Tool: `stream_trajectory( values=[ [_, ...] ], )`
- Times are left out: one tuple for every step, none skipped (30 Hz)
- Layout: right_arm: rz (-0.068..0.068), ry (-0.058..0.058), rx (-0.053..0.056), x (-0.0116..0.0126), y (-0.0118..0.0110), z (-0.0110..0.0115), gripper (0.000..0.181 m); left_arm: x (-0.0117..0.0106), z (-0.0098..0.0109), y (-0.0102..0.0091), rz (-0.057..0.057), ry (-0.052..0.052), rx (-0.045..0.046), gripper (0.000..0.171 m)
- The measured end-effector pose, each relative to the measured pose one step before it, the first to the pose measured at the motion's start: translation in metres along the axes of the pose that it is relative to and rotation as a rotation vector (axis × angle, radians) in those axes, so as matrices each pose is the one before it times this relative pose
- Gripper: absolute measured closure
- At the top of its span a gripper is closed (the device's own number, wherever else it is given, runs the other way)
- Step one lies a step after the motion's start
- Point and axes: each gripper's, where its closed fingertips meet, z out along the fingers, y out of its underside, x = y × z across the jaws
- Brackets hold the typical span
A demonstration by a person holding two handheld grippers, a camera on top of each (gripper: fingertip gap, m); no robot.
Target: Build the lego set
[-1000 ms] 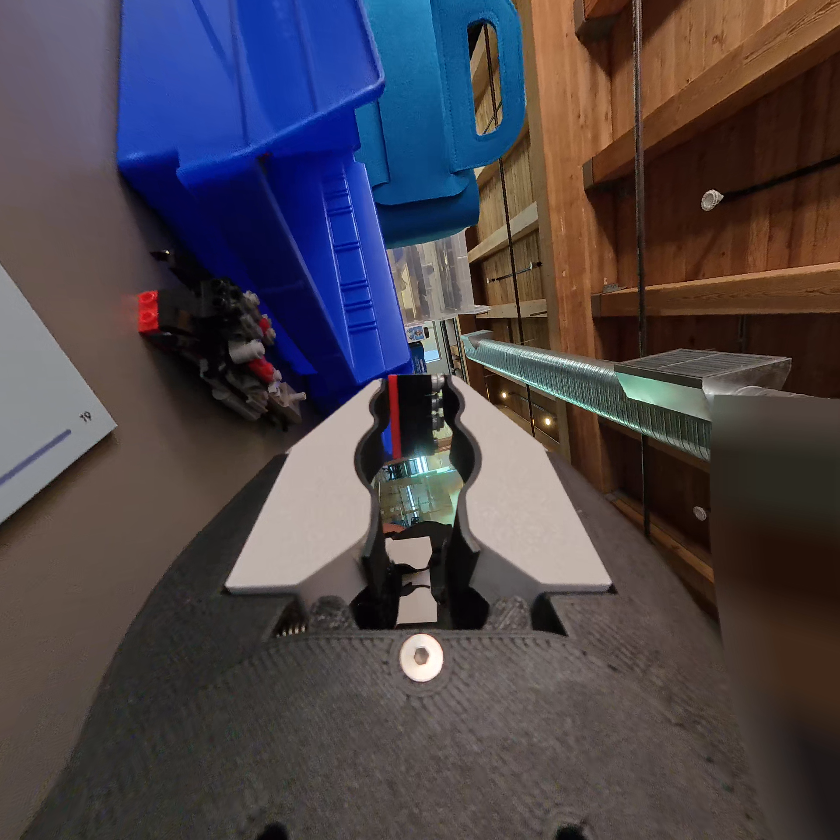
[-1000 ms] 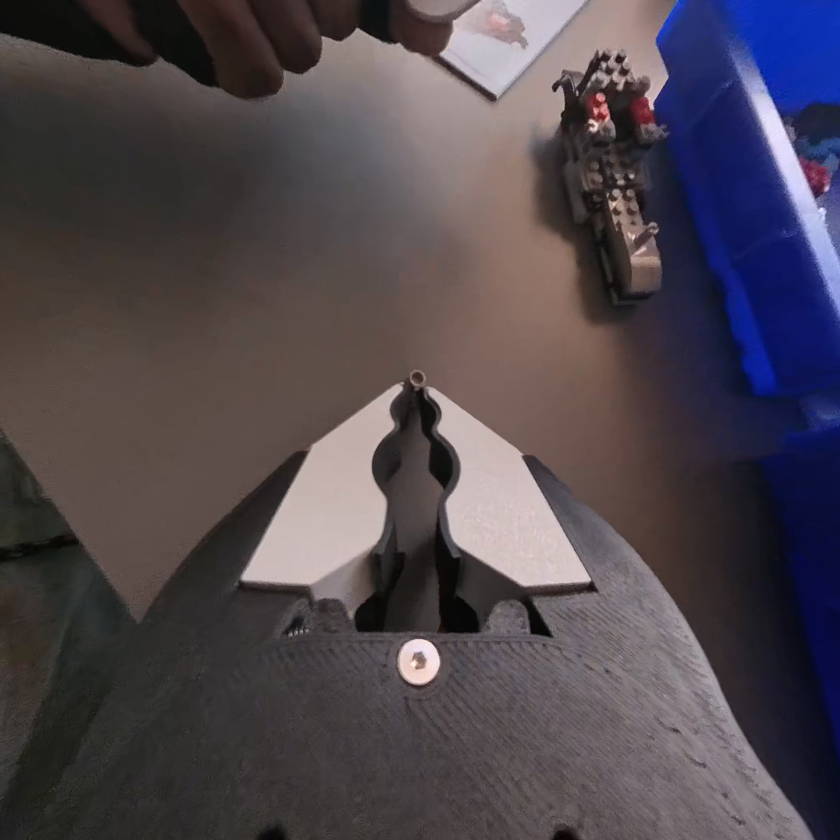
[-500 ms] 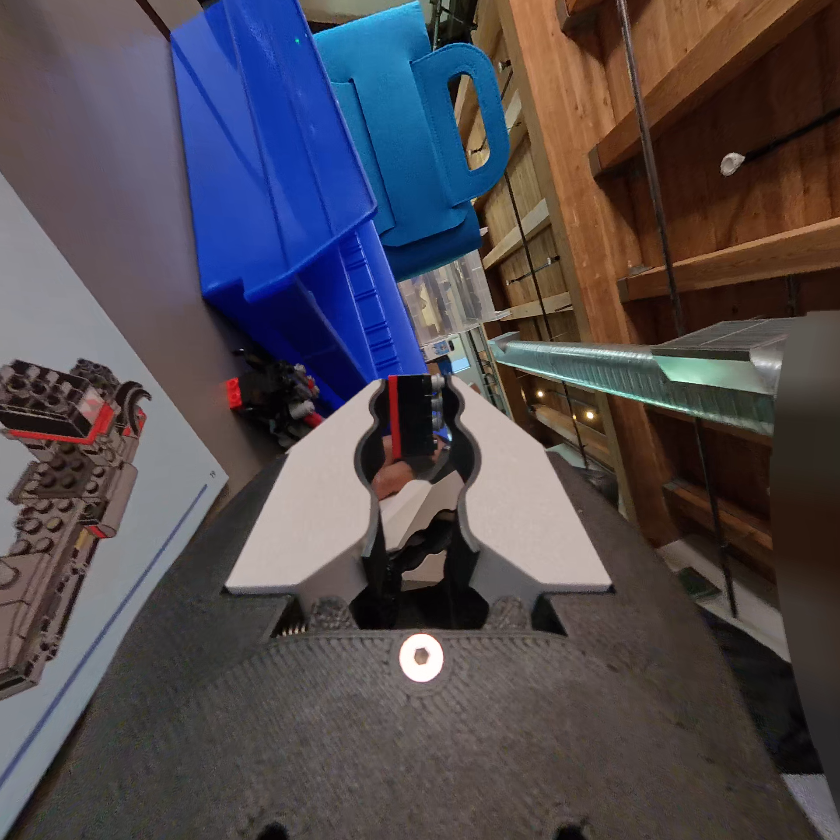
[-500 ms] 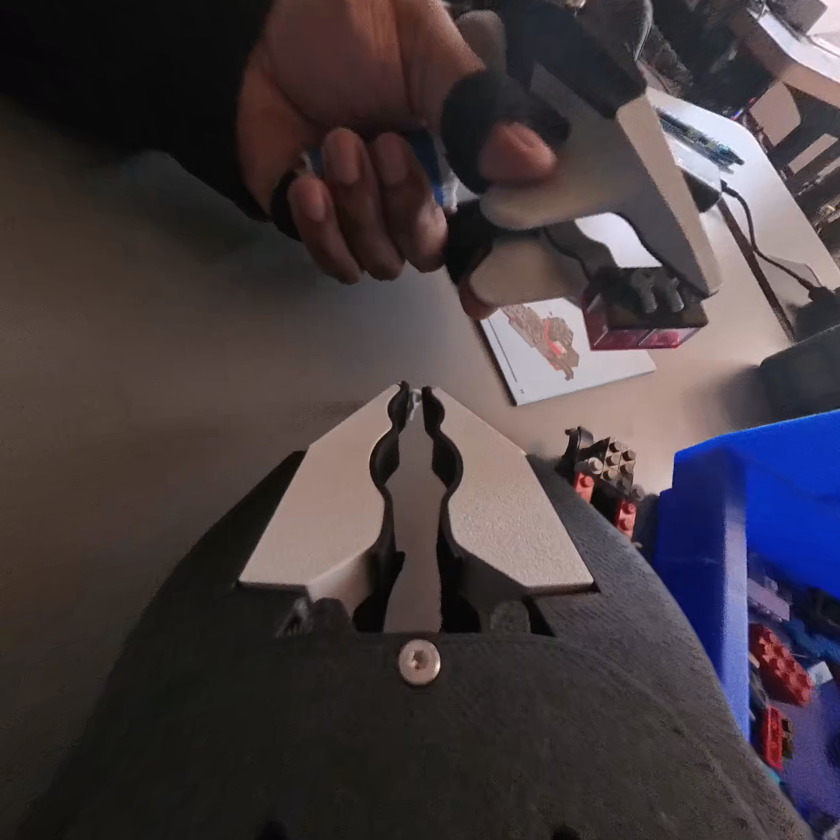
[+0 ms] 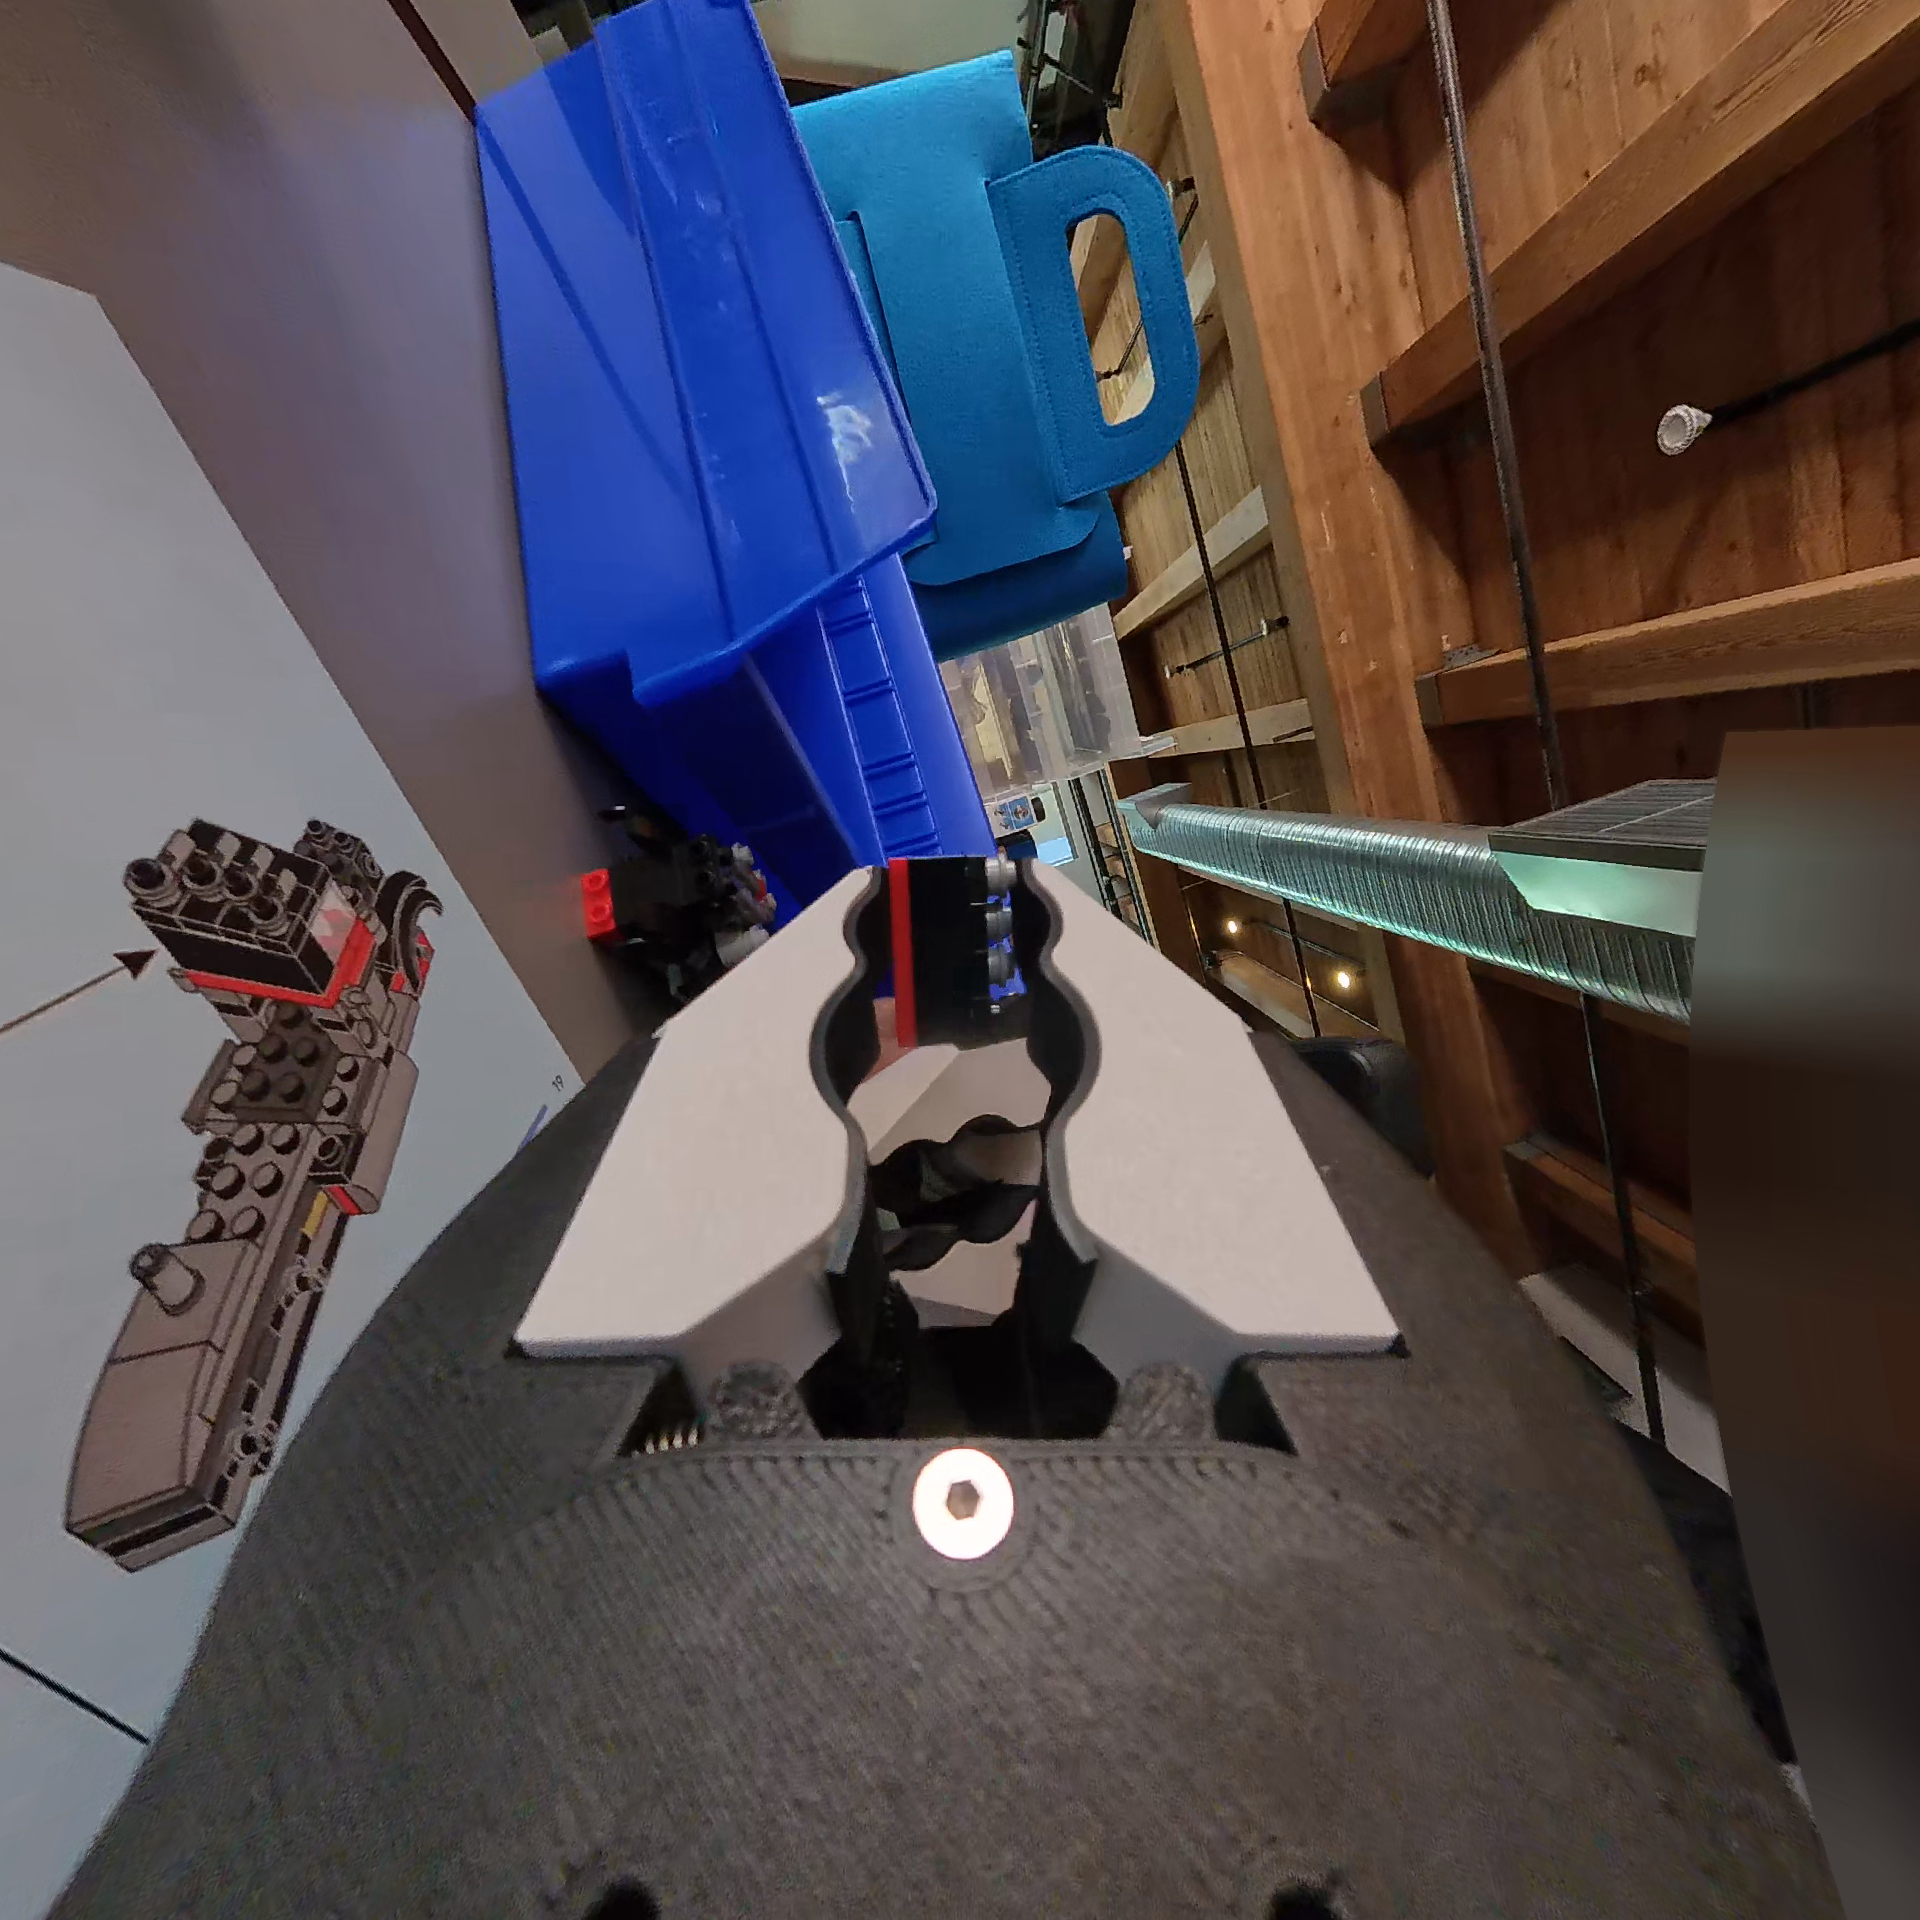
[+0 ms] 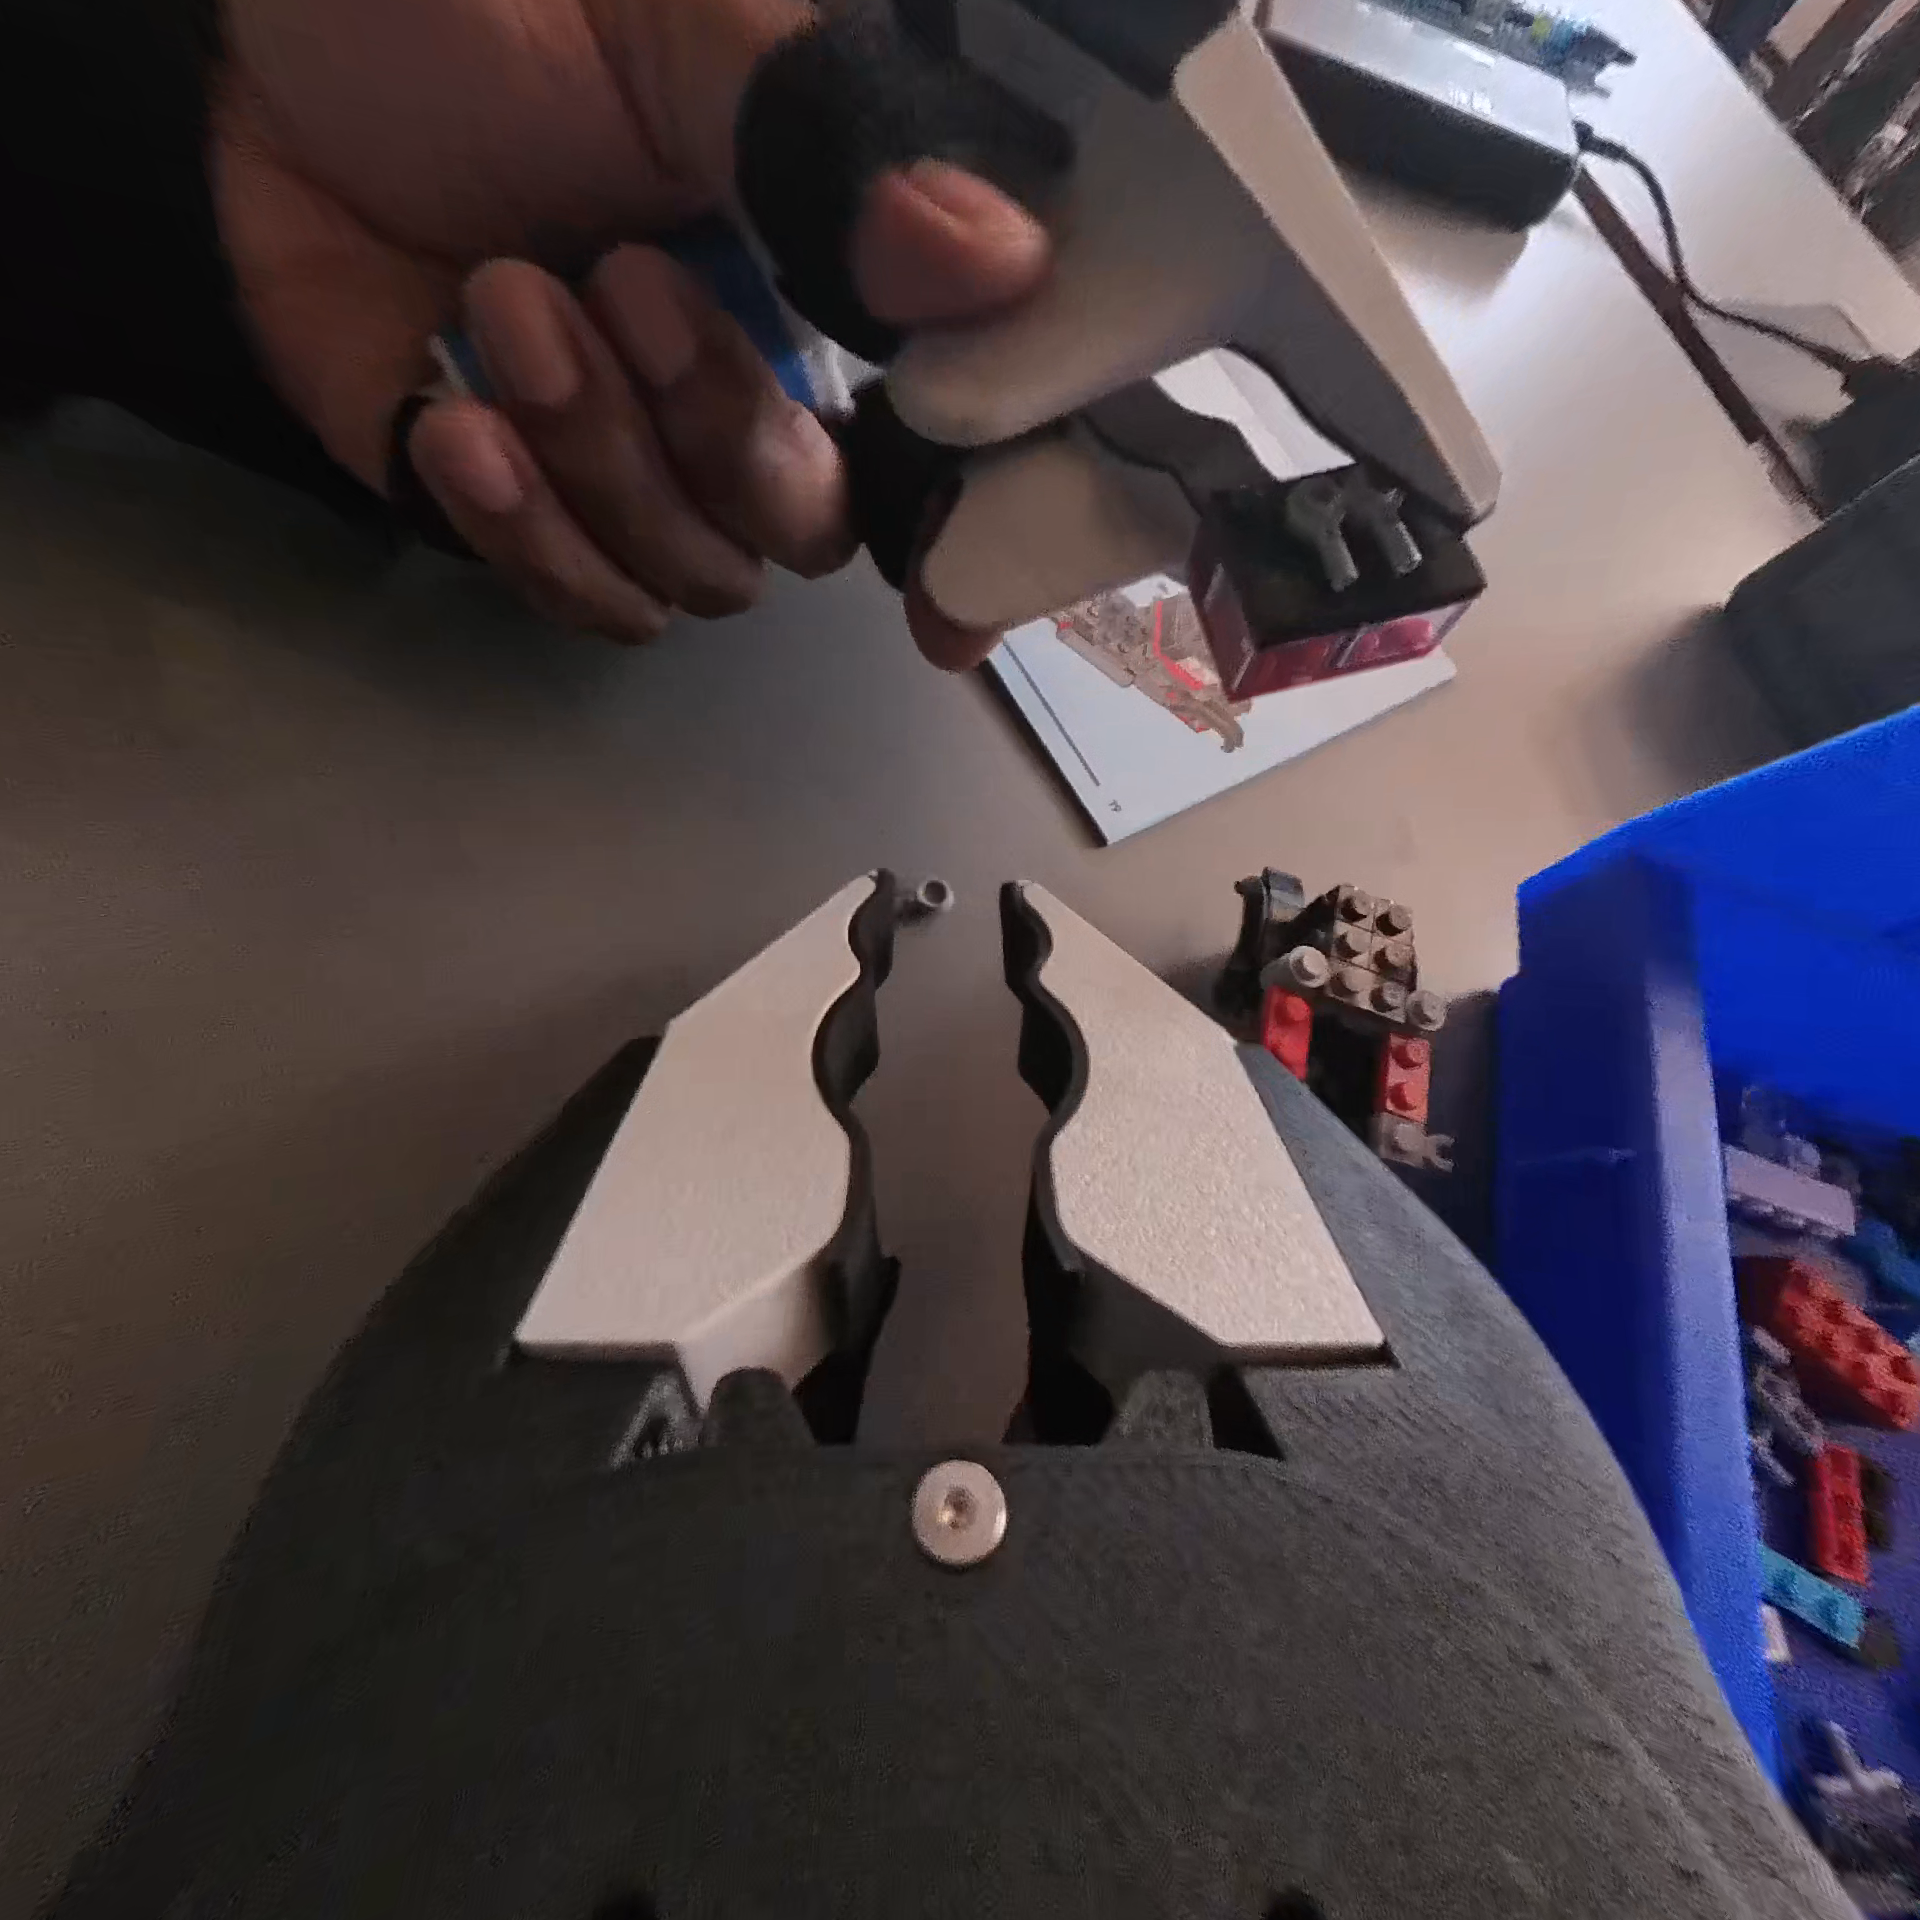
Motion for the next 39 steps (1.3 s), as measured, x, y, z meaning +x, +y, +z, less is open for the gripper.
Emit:
stream_trajectory(
  values=[
    [0.0109, -0.0087, -0.0069, -0.00266, -0.00034, 0.00134, 0.158, -0.0002, 0.00003, -0.00005, -0.0004, -0.0007, -0.00005, 0.148],
    [-0.0019, 0.0046, -0.0155, -0.00103, 0.00134, 0.0016, 0.156, -0.00042, -0.00011, -0.00023, -0.0008, -0.0013, 0.00149, 0.148],
    [-0.0112, 0.0143, -0.022, 0.0003, 0.00258, 0.00169, 0.155, -0.00023, -0.00013, -0.0002, -0.002, -0.0006, 0.00125, 0.148],
    [-0.0122, 0.0114, -0.0204, -0.00015, 0.00237, 0.0016, 0.154, -0.00013, -0.00003, -0.00015, -0.0018, 0.0005, 0.00074, 0.148],
    [-0.0104, 0.0085, -0.0177, -0.00044, 0.00199, 0.00146, 0.154, -0.00009, -0.00003, -0.00017, -0.0001, -0.0006, 0.00082, 0.148],
    [-0.0058, 0.0116, -0.0152, 0.00043, 0.00162, 0.00136, 0.155, -0.00009, 0.00002, -0.00003, 0.0013, -0.0007, 0.00003, 0.148],
    [-0.0006, 0.005, -0.0068, -0.00005, 0.00036, 0.00079, 0.155, -0.00022, 0.00014, 0.00018, 0.0008, -0.001, -0.00108, 0.148],
    [0.0019, -0.003, -0.0019, -0.0008, 0.00011, 0.00009, 0.157, 0.00022, 0.00016, 0.00012, 0.0017, 0.0004, -0.00072, 0.148],
    [-0.0026, -0.0014, -0.0032, -0.00023, 0.00059, 0.00015, 0.162, 0.00004, 0.00003, 0.00015, 0.0009, -0.0002, -0.00031, 0.148],
    [-0.0071, 0.0001, -0.0024, -0.00021, 0.0007, 0.00008, 0.172, 0.00035, 0.00003, 0.00013, 0.0009, 0.0011, 0.00022, 0.148],
    [-0.0037, 0.0019, -0.0002, 0.00027, 0.00014, 0.00007, 0.178, 0.00008, 0.0001, -0.00015, -0.0002, 0.001, -0.00008, 0.148],
    [0.0038, 0.0049, -0.0021, 0.00139, 0.00042, 0.00041, 0.18, 0.00009, 0.00003, -0.00042, -0.0019, 0.0034, 0.00077, 0.148],
    [0.0047, -0.0013, -0.0013, 0.00081, 0.00019, 0.00041, 0.18, 0.00003, -0.00011, -0.00081, -0.0034, 0.0038, 0.0022, 0.148],
    [0.005, -0.0024, 0.0034, 0.00062, -0.00051, 0.00001, 0.18, 0.00002, -0.00021, -0.00066, -0.0055, 0.0035, 0.00266, 0.148],
    [0.0079, 0.0014, 0.0036, 0.00111, -0.00039, -0.00023, 0.18, -0.00001, -0.0002, -0.00047, -0.0039, 0.0026, 0.00184, 0.148],
    [0.0057, 0.0011, 0.0066, 0.00083, -0.00066, -0.0005, 0.18, 0.00008, -0.00007, -0.00007, -0.0018, 0.0019, 0.00014, 0.148],
    [-0.0001, 0.0029, 0.0153, 0.00048, -0.00187, -0.00121, 0.18, 0.00018, 0.00002, -0.00002, -0.0009, 0.0017, -0.00027, 0.148],
    [-0.0021, 0.0078, 0.0212, 0.00135, -0.0027, -0.00132, 0.18, 0.00034, 0.00005, -0.00026, -0.002, 0.0036, -0.00045, 0.148],
    [0.0026, 0.0104, 0.0189, 0.0025, -0.00259, -0.00086, 0.18, -0.00001, 0.00015, -0.00062, -0.0043, 0.0036, 0.00017, 0.148],
    [0.0096, -0.0001, 0.011, 0.00189, -0.00152, -0.00018, 0.178, -0.00028, -0.00007, -0.00093, -0.0063, 0.0032, 0.0025, 0.148],
    [0.0172, -0.0133, 0.0025, 0.00065, -0.00039, 0.00036, 0.175, -0.00022, -0.00021, -0.00071, -0.007, 0.0035, 0.0022, 0.148],
    [0.0192, -0.0155, -0.0031, 0.00026, 0.00051, 0.00036, 0.169, 0.00013, -0.00027, -0.0004, -0.0056, 0.0032, 0.00138, 0.148],
    [0.014, -0.0134, -0.0059, -0.00011, 0.00106, 0.00047, 0.163, 0.00015, -0.00024, -0.00022, -0.0037, 0.0028, 0.0007, 0.148],
    [0.0071, -0.0119, -0.0096, -0.00053, 0.00142, 0.00065, 0.158, 0.0001, -0.0001, -0.00004, -0.0011, 0.0008, 0.00004, 0.148],
    [0.0014, -0.0066, -0.0154, -0.00061, 0.00208, 0.00118, 0.156, 0.00007, 0.00009, 0.00029, 0.0004, 0.0003, -0.00207, 0.148],
    [-0.0035, -0.0007, -0.0187, -0.00031, 0.00198, 0.0018, 0.156, -0.0001, 0.00012, 0.00044, 0.0009, -0.0009, -0.00214, 0.148],
    [-0.0075, 0.0032, -0.0153, -0.00036, 0.00134, 0.00177, 0.156, 0.00002, 0.00012, 0.00023, 0.0008, -0.0007, -0.00124, 0.148],
    [-0.0065, 0.0073, -0.0074, 0.00009, 0.00037, 0.00121, 0.158, 0.00005, -0.00003, 0.00045, -0.0007, -0.0006, -0.0007, 0.148],
    [-0.0033, 0.0102, -0.0043, 0.00066, 0.0001, 0.00056, 0.161, -0.00021, -0.00008, 0.00053, -0.0009, -0.0018, -0.00109, 0.148],
    [-0.003, 0.0076, -0.0037, 0.00045, 0.0005, 0.00012, 0.167, -0.0002, 0.00005, 0.00072, 0.0003, -0.0029, -0.00086, 0.148],
    [-0.0057, 0.0072, -0.0002, 0.00013, 0.00019, -0.00028, 0.171, -0.00018, 0.00018, 0.0009, 0.002, -0.0035, -0.0012, 0.148],
    [-0.0081, 0.0069, 0.0022, 0.00014, -0.00011, -0.00051, 0.172, -0.00003, 0.00022, 0.00105, 0.0046, -0.004, -0.00197, 0.148],
    [-0.0096, 0.0057, 0.0052, -0.00025, -0.00049, -0.00062, 0.172, 0.00012, 0.00038, 0.00097, 0.0063, -0.0042, -0.00163, 0.148],
    [-0.0117, 0.008, 0.0145, 0.00005, -0.00181, -0.00129, 0.172, -0.00009, 0.00024, 0.00078, 0.0062, -0.0045, -0.00073, 0.148],
    [-0.0135, 0.0127, 0.0319, 0.00051, -0.00411, -0.00239, 0.172, -0.00022, 0.00014, 0.00034, 0.0051, -0.0049, 0.00033, 0.148],
    [-0.0134, 0.0163, 0.0439, 0.00094, -0.00553, -0.00356, 0.172, -0.00022, -0.00006, -0.00036, 0.0036, -0.0031, 0.0028, 0.148],
    [-0.0093, 0.0215, 0.0469, 0.00198, -0.00537, -0.00405, 0.172, -0.00025, -0.00019, -0.00054, 0.0009, -0.0018, 0.00353, 0.148],
    [-0.0032, 0.0194, 0.0474, 0.00195, -0.00517, -0.00468, 0.172, -0.00012, -0.00018, -0.00056, -0.0006, -0.0007, 0.00323, 0.148],
    [-0.0014, 0.0129, 0.05, 0.00092, -0.00533, -0.00544, 0.172, -0.00021, -0.00022, -0.00049, -0.0006, -0.0006, 0.00291, 0.148]
  ],
)
